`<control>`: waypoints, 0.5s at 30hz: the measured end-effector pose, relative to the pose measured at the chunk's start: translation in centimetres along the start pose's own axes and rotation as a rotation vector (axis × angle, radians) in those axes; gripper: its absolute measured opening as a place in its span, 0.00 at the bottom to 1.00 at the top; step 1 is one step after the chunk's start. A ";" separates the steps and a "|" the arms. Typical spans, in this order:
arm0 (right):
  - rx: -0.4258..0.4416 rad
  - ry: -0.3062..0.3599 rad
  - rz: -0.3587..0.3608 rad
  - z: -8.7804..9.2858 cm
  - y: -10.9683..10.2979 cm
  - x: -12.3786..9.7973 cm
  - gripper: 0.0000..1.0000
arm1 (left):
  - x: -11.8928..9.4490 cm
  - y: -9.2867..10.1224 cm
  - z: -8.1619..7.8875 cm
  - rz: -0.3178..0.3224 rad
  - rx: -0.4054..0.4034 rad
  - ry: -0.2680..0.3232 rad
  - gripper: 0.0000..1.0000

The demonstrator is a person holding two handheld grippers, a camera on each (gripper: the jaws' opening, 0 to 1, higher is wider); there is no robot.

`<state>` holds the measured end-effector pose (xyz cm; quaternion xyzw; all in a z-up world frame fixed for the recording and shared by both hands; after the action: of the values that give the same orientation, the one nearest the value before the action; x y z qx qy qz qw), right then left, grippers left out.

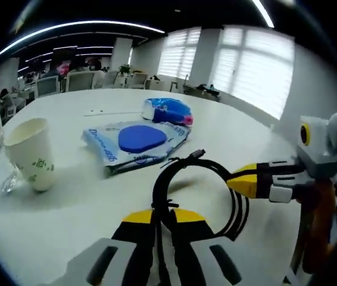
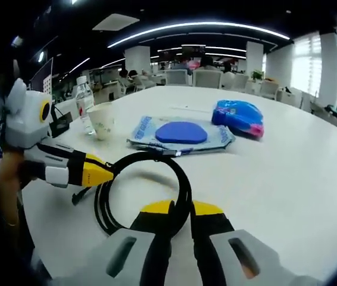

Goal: Arrange the tabletop items into an orderly group along one side of the table until the central work area is clear of visible clutter.

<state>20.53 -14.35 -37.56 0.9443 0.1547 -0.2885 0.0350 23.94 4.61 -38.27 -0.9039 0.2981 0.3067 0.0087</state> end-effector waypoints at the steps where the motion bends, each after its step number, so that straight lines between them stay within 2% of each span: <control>1: -0.001 0.000 0.000 0.1 0.0 0.0 0.09 | 0.0 0.0 0.0 0.000 0.000 -0.001 0.09; 5: -0.016 -0.008 0.006 0.3 -0.1 0.0 0.08 | 0.2 0.0 0.2 -0.004 0.009 -0.012 0.07; 6: -0.018 -0.016 0.005 0.4 -0.2 0.1 0.08 | 0.2 -0.2 0.3 -0.016 0.032 -0.022 0.07; 15: -0.005 -0.042 0.003 1.3 -0.1 0.3 0.08 | 0.5 -0.1 0.3 -0.005 0.011 -0.012 0.07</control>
<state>20.02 -14.35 -38.78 0.9382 0.1531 -0.3076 0.0409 24.18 4.52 -38.86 -0.9026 0.2977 0.3106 0.0164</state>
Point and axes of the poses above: the point that each gripper's makers call its tool centre point, and the gripper's own axes: x roughly forward along the fingers, y roughly to its right, z roughly out of its underside, the point moved 9 cm from there along -x, roughly backward along the fingers, and after that the axes turned 2 degrees about -z, right-handed, at the moved point
